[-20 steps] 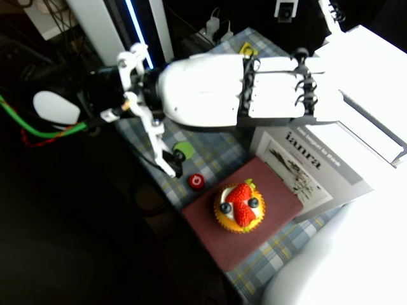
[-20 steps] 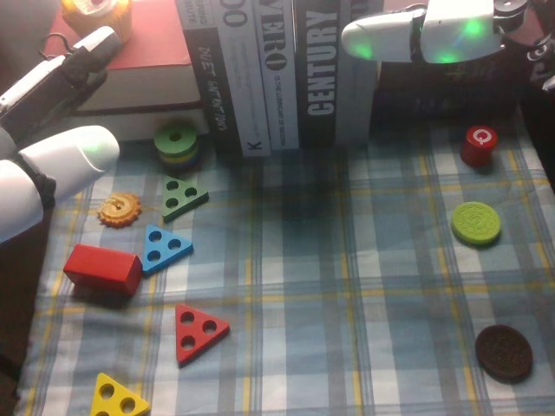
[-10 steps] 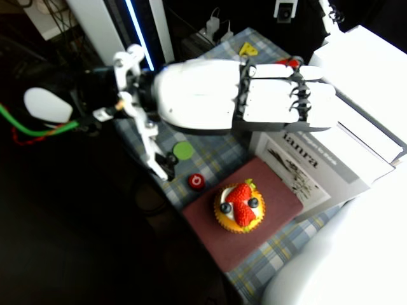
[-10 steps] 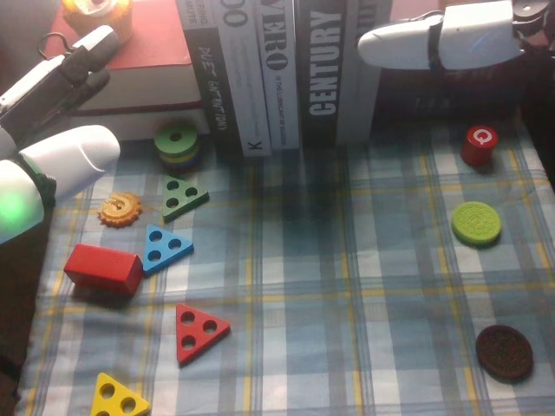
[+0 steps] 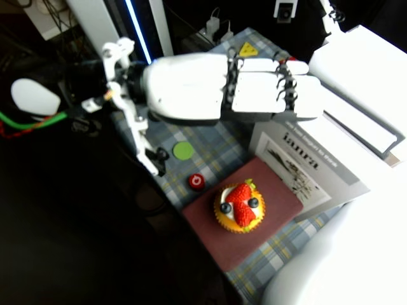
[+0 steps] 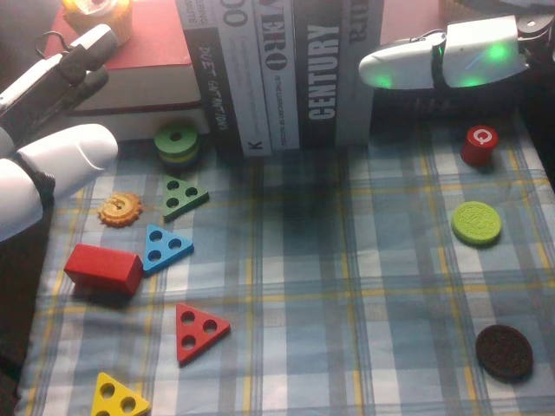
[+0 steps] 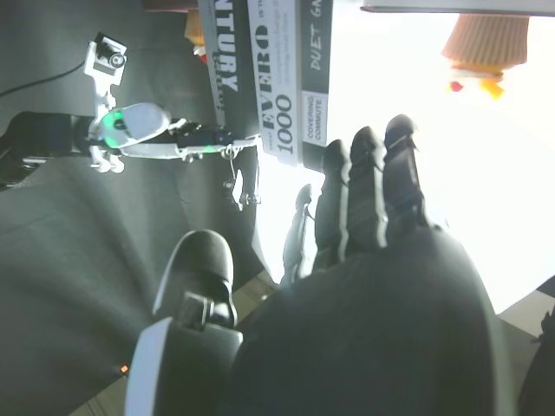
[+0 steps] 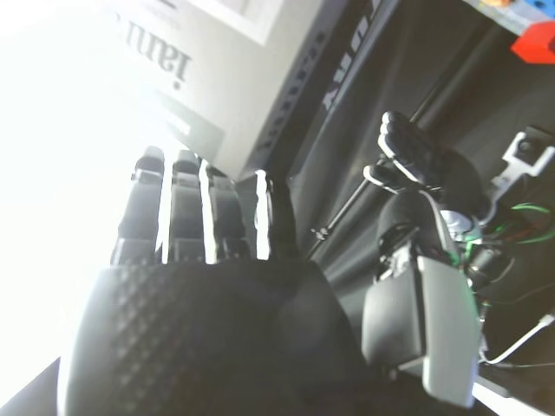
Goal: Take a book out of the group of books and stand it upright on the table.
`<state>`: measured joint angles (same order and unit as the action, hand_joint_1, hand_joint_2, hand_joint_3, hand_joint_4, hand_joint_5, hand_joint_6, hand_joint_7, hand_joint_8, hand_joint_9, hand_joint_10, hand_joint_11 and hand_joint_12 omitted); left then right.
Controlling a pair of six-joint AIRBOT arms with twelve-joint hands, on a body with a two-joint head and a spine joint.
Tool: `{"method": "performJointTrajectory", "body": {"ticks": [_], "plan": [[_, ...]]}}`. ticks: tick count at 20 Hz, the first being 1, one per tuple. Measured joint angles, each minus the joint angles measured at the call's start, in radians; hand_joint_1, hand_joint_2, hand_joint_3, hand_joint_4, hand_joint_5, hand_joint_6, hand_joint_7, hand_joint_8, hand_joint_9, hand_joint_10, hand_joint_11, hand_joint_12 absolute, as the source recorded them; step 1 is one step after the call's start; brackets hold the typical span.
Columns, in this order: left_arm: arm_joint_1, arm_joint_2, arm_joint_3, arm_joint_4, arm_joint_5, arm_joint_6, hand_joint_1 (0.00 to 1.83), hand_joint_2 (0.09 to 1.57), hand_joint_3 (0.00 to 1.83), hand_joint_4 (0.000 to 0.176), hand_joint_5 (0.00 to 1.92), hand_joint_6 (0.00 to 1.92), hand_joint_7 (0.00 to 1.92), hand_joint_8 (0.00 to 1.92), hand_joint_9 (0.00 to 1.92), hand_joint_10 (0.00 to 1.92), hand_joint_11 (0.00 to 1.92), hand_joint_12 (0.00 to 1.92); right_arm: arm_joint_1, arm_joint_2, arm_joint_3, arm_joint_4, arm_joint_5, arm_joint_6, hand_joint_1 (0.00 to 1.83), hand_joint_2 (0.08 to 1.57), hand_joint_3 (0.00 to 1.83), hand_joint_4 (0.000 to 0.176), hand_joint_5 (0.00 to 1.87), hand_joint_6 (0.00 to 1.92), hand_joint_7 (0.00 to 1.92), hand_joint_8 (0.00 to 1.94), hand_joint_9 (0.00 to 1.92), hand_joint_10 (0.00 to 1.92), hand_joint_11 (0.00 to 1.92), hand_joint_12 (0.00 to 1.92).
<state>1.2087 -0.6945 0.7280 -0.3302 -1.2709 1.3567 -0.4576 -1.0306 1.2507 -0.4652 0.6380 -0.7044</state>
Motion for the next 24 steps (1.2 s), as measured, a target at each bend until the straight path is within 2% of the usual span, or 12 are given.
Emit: {"method": "performJointTrajectory", "body": {"ticks": [7, 13, 17, 24], "plan": [[-0.002, -0.001, 0.000, -0.003, 0.000, -0.002, 0.07, 1.36, 0.00, 0.176, 0.07, 0.01, 0.16, 0.01, 0.10, 0.01, 0.00, 0.00, 0.015, 0.001, -0.009, -0.018, -0.020, -0.029, 0.00, 1.14, 0.01, 0.176, 0.17, 0.02, 0.00, 0.00, 0.00, 0.00, 0.00, 0.00], [-0.002, -0.001, -0.004, -0.007, -0.002, -0.008, 0.06, 1.36, 0.00, 0.176, 0.06, 0.00, 0.19, 0.01, 0.12, 0.01, 0.00, 0.00, 0.018, 0.023, -0.082, -0.019, -0.021, -0.125, 0.00, 1.16, 0.00, 0.176, 0.27, 0.02, 0.00, 0.00, 0.00, 0.00, 0.00, 0.00], [-0.001, -0.001, -0.005, -0.016, -0.009, -0.008, 0.08, 1.36, 0.00, 0.176, 0.08, 0.01, 0.17, 0.00, 0.11, 0.00, 0.00, 0.00, 0.015, 0.064, -0.123, -0.017, -0.008, -0.132, 0.00, 1.12, 0.00, 0.176, 0.28, 0.01, 0.00, 0.00, 0.00, 0.00, 0.00, 0.00], [0.006, -0.001, -0.008, -0.020, -0.023, -0.016, 0.08, 1.37, 0.00, 0.176, 0.08, 0.00, 0.12, 0.00, 0.07, 0.00, 0.00, 0.00, -0.077, 0.119, -0.188, 0.019, 0.090, -0.131, 0.00, 1.14, 0.00, 0.176, 0.40, 0.02, 0.00, 0.00, 0.00, 0.00, 0.00, 0.00]]}}
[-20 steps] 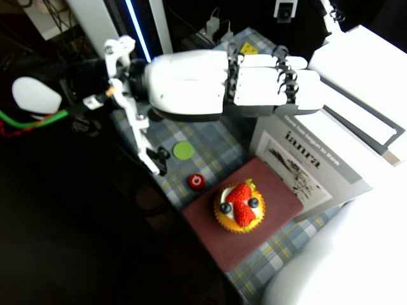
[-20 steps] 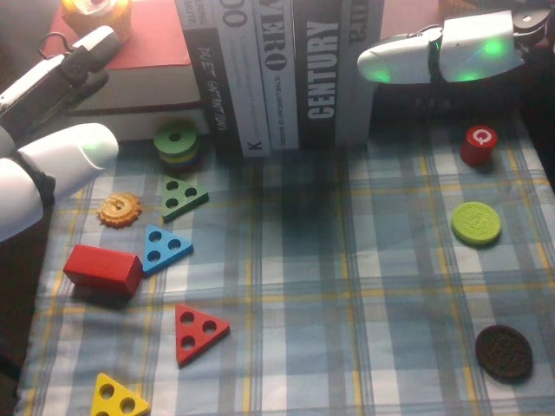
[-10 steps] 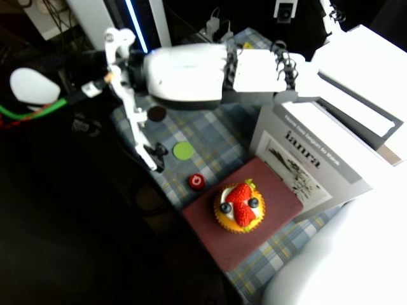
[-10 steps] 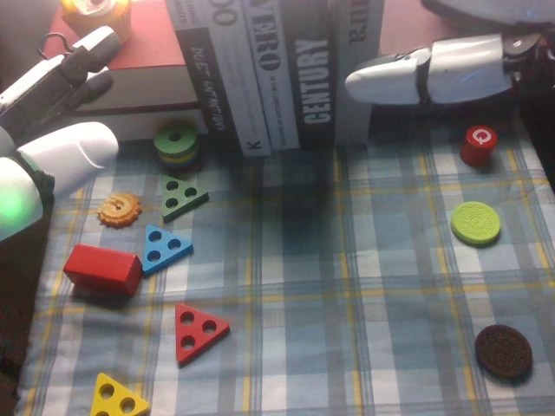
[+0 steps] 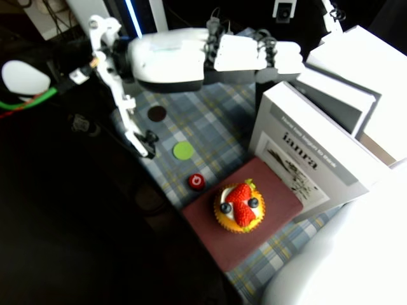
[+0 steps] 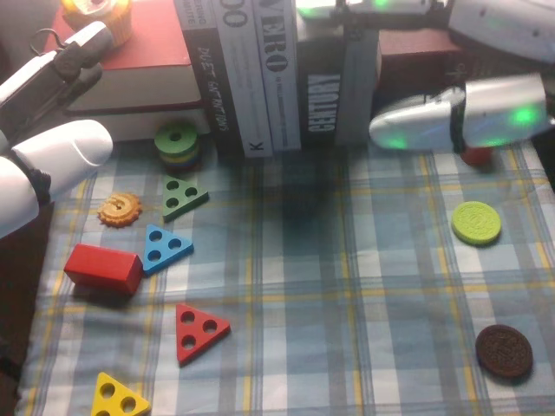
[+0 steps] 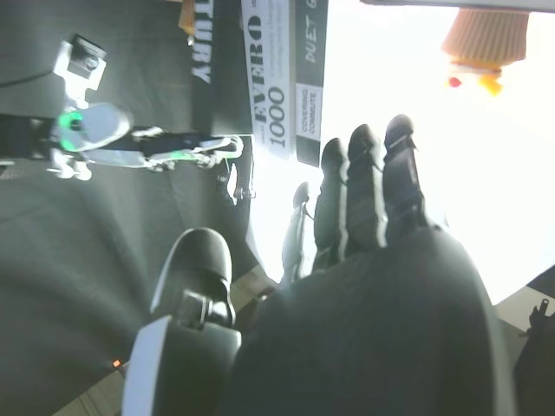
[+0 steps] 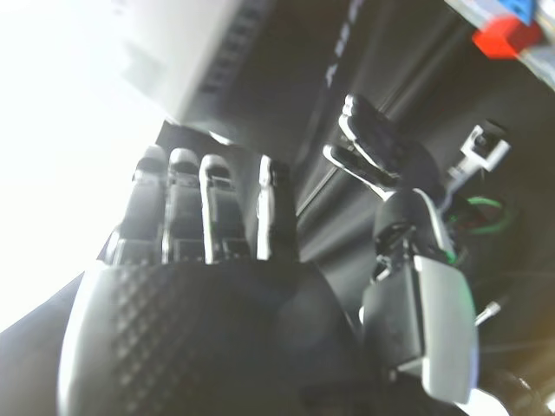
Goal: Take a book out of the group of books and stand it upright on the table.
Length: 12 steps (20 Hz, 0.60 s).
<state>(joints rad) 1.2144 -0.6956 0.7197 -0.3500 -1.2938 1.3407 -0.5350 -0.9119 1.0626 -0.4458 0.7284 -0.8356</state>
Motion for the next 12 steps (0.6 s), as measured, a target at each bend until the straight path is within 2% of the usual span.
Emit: {"method": "performJointTrajectory", "body": {"ticks": [5, 12], "plan": [[0.007, 0.000, 0.000, -0.001, -0.001, -0.003, 0.09, 1.37, 0.00, 0.176, 0.08, 0.00, 0.11, 0.00, 0.06, 0.00, 0.00, 0.00, -0.060, 0.032, -0.039, 0.010, 0.066, 0.005, 0.00, 1.20, 0.01, 0.176, 0.44, 0.00, 0.00, 0.00, 0.00, 0.00, 0.00, 0.00], [0.013, -0.003, -0.004, -0.008, -0.003, -0.006, 0.12, 1.37, 0.00, 0.176, 0.08, 0.00, 0.13, 0.01, 0.08, 0.00, 0.00, 0.00, -0.157, 0.088, -0.100, -0.002, 0.143, 0.027, 0.04, 1.25, 0.01, 0.176, 0.37, 0.00, 0.00, 0.00, 0.00, 0.00, 0.00, 0.00]]}}
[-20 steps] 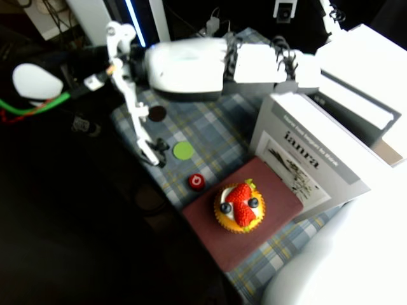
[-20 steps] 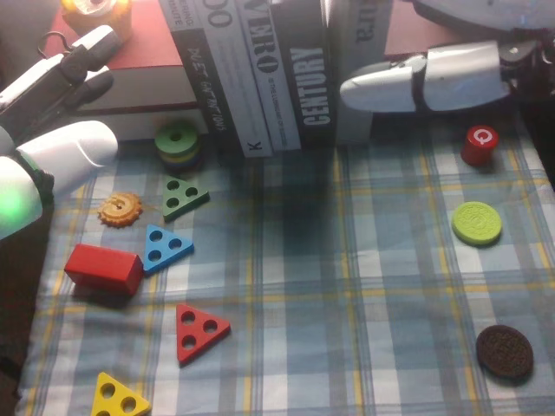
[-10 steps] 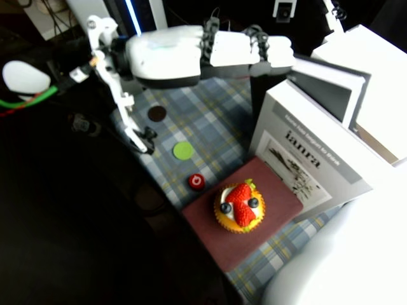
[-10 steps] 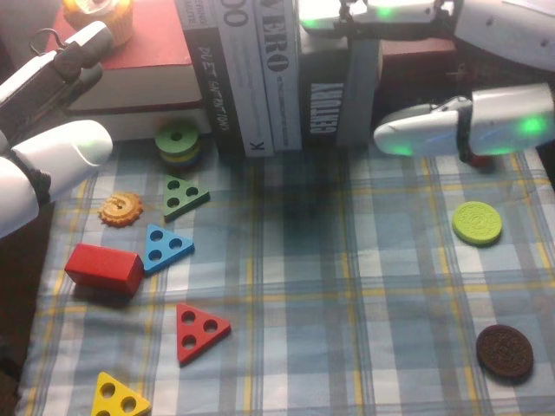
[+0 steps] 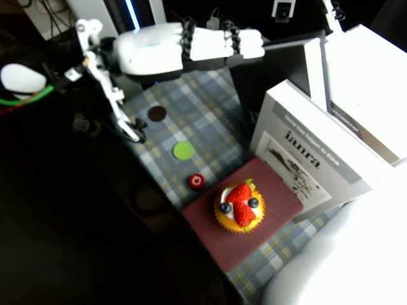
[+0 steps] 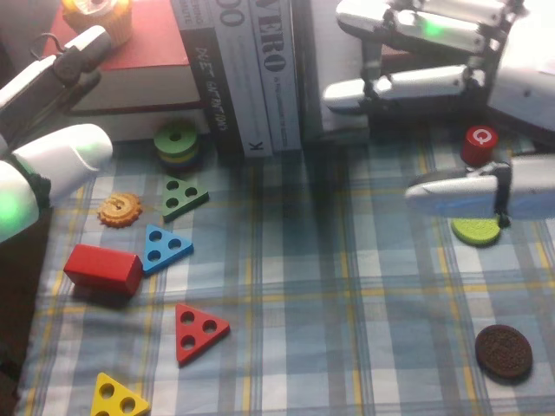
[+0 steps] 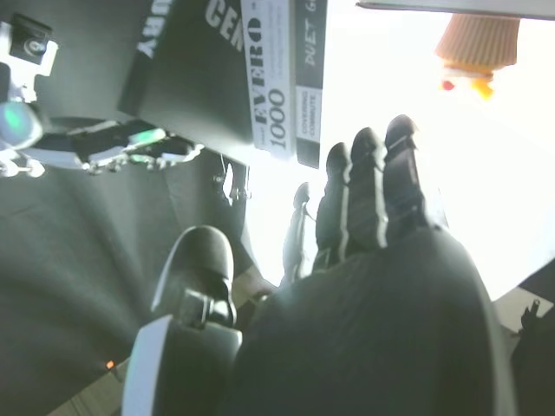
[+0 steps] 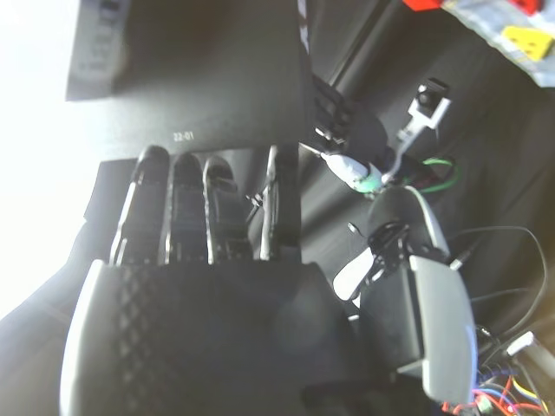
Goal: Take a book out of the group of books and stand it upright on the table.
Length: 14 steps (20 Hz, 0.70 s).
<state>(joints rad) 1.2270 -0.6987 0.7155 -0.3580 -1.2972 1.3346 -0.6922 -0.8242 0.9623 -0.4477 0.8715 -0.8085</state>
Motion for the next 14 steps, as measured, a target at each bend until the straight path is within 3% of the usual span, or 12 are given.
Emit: {"method": "performJointTrajectory", "body": {"ticks": [2, 3, 4, 5, 6, 7, 8, 9, 10, 11, 14], "plan": [[0.002, -0.003, 0.000, -0.002, 0.001, 0.000, 0.10, 1.37, 0.00, 0.176, 0.08, 0.00, 0.15, 0.01, 0.08, 0.00, 0.00, 0.00, -0.030, 0.019, -0.021, -0.012, 0.028, 0.013, 0.15, 1.25, 0.01, 0.176, 0.43, 0.02, 0.00, 0.00, 0.00, 0.00, 0.00, 0.00], [0.002, -0.004, 0.000, -0.002, 0.001, -0.001, 0.10, 1.37, 0.00, 0.176, 0.08, 0.00, 0.14, 0.01, 0.09, 0.00, 0.00, 0.00, -0.035, 0.023, -0.025, -0.020, 0.036, 0.018, 0.19, 1.30, 0.01, 0.146, 0.46, 0.01, 0.00, 0.00, 0.00, 0.00, 0.00, 0.00], [0.002, -0.004, 0.000, -0.003, 0.000, -0.001, 0.08, 1.37, 0.00, 0.176, 0.07, 0.00, 0.13, 0.00, 0.09, 0.00, 0.00, 0.00, -0.043, 0.029, -0.034, -0.041, 0.055, 0.031, 0.13, 1.32, 0.01, 0.159, 0.42, 0.01, 0.00, 0.00, 0.00, 0.00, 0.00, 0.00], [0.004, -0.004, 0.000, -0.005, -0.001, -0.002, 0.08, 1.38, 0.00, 0.176, 0.07, 0.00, 0.13, 0.00, 0.09, 0.00, 0.00, 0.00, -0.043, 0.032, -0.039, -0.072, 0.066, 0.054, 0.37, 1.27, 0.00, 0.153, 0.24, 0.01, 0.00, 0.00, 0.00, 0.00, 0.00, 0.00], [0.011, -0.008, -0.002, -0.010, -0.008, -0.002, 0.06, 1.38, 0.00, 0.176, 0.08, 0.00, 0.14, 0.00, 0.10, 0.01, 0.00, 0.00, -0.050, 0.033, -0.042, -0.097, 0.096, 0.082, 0.57, 1.20, 0.00, 0.080, 0.13, 0.00, 0.00, 0.00, 0.00, 0.00, 0.00, 0.00], [0.017, -0.008, -0.006, -0.012, -0.006, -0.003, 0.06, 1.38, 0.00, 0.176, 0.09, 0.01, 0.15, 0.01, 0.10, 0.01, 0.00, 0.00, -0.050, 0.033, -0.045, -0.120, 0.114, 0.105, 0.56, 1.25, 0.01, 0.038, 0.11, 0.00, 0.00, 0.00, 0.00, 0.00, 0.00, 0.00], [0.022, -0.009, -0.006, -0.014, -0.006, -0.004, 0.04, 1.38, 0.00, 0.176, 0.08, 0.00, 0.16, 0.01, 0.11, 0.01, 0.00, 0.00, -0.055, 0.033, -0.048, -0.140, 0.122, 0.116, 0.19, 1.25, 0.01, 0.088, 0.02, 0.00, 0.00, 0.00, 0.00, 0.00, 0.00, 0.00], [0.023, -0.009, -0.006, -0.014, -0.006, -0.005, 0.04, 1.38, 0.00, 0.176, 0.07, 0.00, 0.15, 0.00, 0.10, 0.00, 0.00, 0.00, -0.057, 0.034, -0.052, -0.150, 0.122, 0.121, 0.04, 1.51, 0.00, 0.035, 0.11, 0.06, 0.03, 0.01, 0.02, 0.01, 0.00, 0.45], [0.023, -0.009, -0.006, -0.017, -0.007, -0.005, 0.04, 1.38, 0.00, 0.176, 0.06, 0.00, 0.13, 0.00, 0.10, 0.00, 0.00, 0.00, -0.060, 0.034, -0.053, -0.161, 0.127, 0.130, 0.01, 1.43, 0.00, 0.129, 0.12, 0.03, 0.07, 0.01, 0.12, 0.02, 0.04, 0.77], [0.023, -0.009, -0.006, -0.017, -0.012, -0.005, 0.01, 1.38, 0.00, 0.176, 0.05, 0.00, 0.13, 0.00, 0.10, 0.00, 0.00, 0.00, -0.061, 0.038, -0.055, -0.171, 0.134, 0.132, 0.00, 1.40, 0.00, 0.149, 0.12, 0.01, 0.09, 0.00, 0.15, 0.01, 0.02, 0.91], [0.030, -0.009, -0.006, -0.020, -0.019, -0.005, 0.00, 1.37, 0.00, 0.176, 0.07, 0.01, 0.16, 0.01, 0.11, 0.01, 0.00, 0.00, -0.068, 0.074, -0.061, -0.170, 0.209, 0.135, 0.00, 1.39, 0.00, 0.154, 0.13, 0.00, 0.09, 0.00, 0.15, 0.00, 0.00, 0.97]]}}
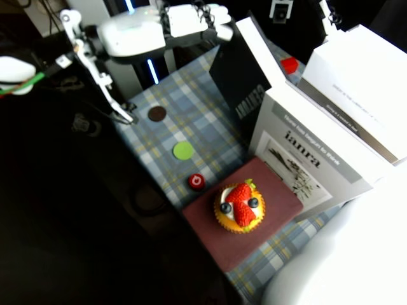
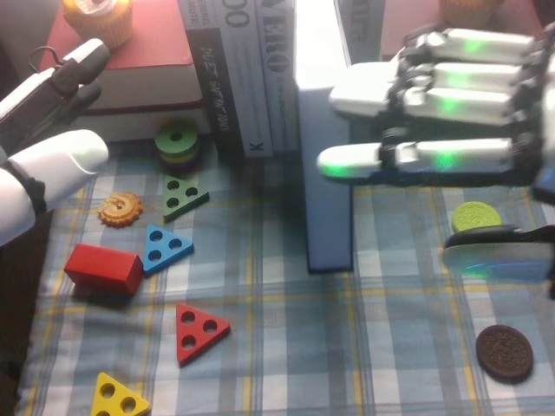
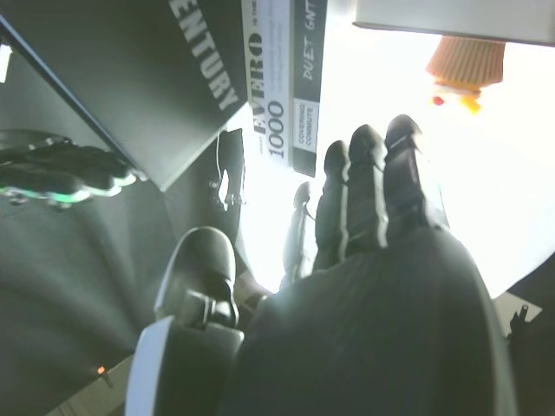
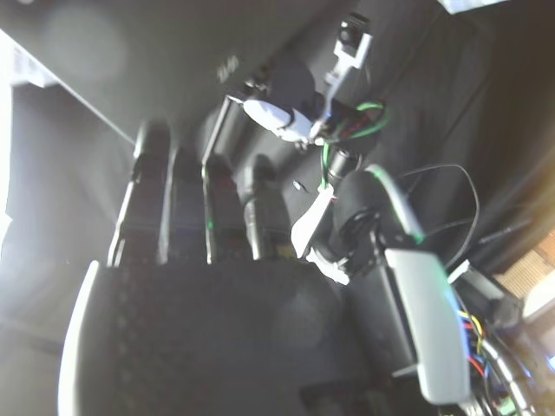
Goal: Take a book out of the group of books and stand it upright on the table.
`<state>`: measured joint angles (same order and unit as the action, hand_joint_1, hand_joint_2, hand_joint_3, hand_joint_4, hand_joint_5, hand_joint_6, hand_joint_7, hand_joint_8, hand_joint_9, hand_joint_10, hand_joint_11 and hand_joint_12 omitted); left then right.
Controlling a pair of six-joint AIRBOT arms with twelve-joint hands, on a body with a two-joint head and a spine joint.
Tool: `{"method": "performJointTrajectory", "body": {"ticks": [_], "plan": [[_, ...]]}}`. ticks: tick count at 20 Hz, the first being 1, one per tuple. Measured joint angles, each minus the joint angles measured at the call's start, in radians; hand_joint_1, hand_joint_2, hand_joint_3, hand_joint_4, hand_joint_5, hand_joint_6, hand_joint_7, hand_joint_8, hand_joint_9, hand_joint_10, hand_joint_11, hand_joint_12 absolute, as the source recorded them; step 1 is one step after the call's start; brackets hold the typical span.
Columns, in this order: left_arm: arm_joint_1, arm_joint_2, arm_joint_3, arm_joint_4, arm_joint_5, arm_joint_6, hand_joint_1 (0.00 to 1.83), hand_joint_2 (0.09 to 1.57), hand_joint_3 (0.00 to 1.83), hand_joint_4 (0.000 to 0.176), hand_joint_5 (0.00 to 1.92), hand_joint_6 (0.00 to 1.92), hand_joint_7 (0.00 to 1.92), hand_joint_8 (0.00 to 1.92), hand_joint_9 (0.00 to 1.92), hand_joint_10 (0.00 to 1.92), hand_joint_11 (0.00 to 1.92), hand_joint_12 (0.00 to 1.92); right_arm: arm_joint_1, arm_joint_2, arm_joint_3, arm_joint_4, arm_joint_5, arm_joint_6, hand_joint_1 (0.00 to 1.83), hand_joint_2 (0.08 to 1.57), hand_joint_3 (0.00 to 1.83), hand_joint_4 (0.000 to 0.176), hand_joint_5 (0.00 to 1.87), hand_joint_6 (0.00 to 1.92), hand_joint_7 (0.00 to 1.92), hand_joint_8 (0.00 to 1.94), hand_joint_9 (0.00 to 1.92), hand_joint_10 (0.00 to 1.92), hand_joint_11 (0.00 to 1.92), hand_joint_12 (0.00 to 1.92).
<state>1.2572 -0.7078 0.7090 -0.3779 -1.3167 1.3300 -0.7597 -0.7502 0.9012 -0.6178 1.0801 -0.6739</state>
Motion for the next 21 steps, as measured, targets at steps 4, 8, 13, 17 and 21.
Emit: {"method": "performJointTrajectory", "body": {"ticks": [4, 8, 13, 17, 21], "plan": [[0.010, 0.000, -0.007, -0.002, 0.000, -0.004, 0.00, 1.38, 0.00, 0.176, 0.09, 0.01, 0.18, 0.01, 0.11, 0.00, 0.00, 0.00, 0.000, 0.053, -0.019, 0.023, 0.161, -0.029, 0.00, 1.39, 0.00, 0.154, 0.13, 0.00, 0.09, 0.00, 0.15, 0.00, 0.00, 0.98], [0.013, 0.000, -0.007, -0.005, -0.003, -0.005, 0.00, 1.37, 0.00, 0.176, 0.09, 0.01, 0.17, 0.00, 0.12, 0.01, 0.00, 0.00, -0.008, 0.057, -0.023, 0.083, 0.229, -0.091, 0.00, 1.39, 0.00, 0.154, 0.13, 0.00, 0.09, 0.00, 0.15, 0.00, 0.00, 0.98], [0.013, -0.003, 0.016, 0.000, -0.061, -0.109, 0.20, 1.35, 0.00, 0.176, 0.15, 0.01, 0.19, 0.01, 0.12, 0.00, 0.01, 0.00, -0.073, -0.026, 0.038, 0.337, 0.217, -0.113, 0.00, 1.39, 0.00, 0.154, 0.13, 0.00, 0.09, 0.00, 0.15, 0.00, 0.00, 0.98], [0.013, -0.030, 0.074, -0.025, -0.164, -0.269, 0.23, 1.41, 0.01, 0.071, 0.10, 0.00, 0.12, 0.00, 0.07, 0.00, 0.03, 0.01, -0.126, -0.080, 0.079, 0.502, 0.234, -0.113, 0.00, 1.39, 0.00, 0.154, 0.13, 0.00, 0.09, 0.00, 0.15, 0.00, 0.00, 0.98], [0.013, -0.073, 0.114, -0.003, -0.246, -0.408, 0.36, 1.27, 0.00, 0.059, 0.05, 0.00, 0.20, 0.01, 0.20, 0.01, 0.15, 0.10, -0.150, -0.119, 0.114, 0.543, 0.281, -0.029, 0.48, 1.33, 0.00, 0.074, 0.27, 0.00, 0.42, 0.00, 0.40, 0.00, 0.14, 0.38]]}}
